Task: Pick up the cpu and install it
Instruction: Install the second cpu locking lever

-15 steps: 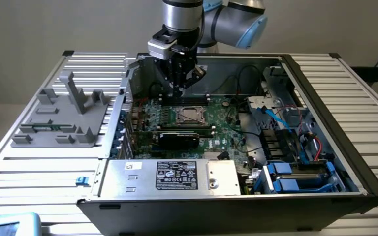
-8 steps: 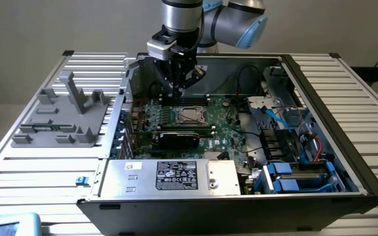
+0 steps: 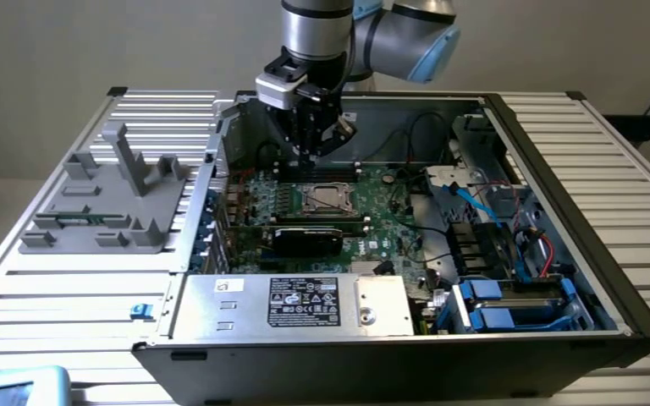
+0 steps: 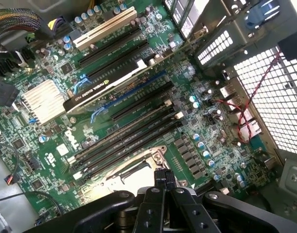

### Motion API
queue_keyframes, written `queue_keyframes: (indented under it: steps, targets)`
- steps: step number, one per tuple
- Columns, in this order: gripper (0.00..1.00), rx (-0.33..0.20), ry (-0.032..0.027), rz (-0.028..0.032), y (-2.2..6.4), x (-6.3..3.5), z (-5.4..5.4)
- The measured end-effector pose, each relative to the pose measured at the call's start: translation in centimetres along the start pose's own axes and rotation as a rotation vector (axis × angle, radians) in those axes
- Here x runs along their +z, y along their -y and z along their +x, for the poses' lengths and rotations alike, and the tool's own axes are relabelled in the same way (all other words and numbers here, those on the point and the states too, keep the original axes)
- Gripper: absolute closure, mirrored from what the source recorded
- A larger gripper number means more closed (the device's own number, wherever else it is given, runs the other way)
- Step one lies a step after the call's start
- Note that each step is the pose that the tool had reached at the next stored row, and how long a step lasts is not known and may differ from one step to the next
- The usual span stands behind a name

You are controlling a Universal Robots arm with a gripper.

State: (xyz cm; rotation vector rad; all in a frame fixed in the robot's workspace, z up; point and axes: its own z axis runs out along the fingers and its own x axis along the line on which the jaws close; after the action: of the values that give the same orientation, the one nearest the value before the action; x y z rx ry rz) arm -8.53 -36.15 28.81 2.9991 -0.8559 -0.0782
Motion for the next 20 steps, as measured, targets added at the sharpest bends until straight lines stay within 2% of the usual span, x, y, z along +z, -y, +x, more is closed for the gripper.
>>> queue_keyframes:
  steps: [3,8,13,15,17,18,19,20]
  targets:
    - [0.89,-0.005,0.0023,-0.0016,-0.27,0.0,0.21]
    - [0.89,-0.035,0.002,-0.0033,-0.5,0.02,0.36]
    - [0.89,-0.124,-0.0016,-0.007,-0.51,0.1,0.37]
    - [0.89,-0.159,-0.0068,-0.0064,-0.51,0.13,0.36]
    - [0.89,-0.174,-0.0163,0.0077,-0.51,0.16,0.37]
    - [0.89,-0.177,-0.0181,0.017,-0.52,0.18,0.35]
    - [0.89,-0.18,-0.0159,0.0288,-0.56,0.19,0.31]
    - [0.89,-0.181,-0.0101,0.0433,-0.62,0.22,0.25]
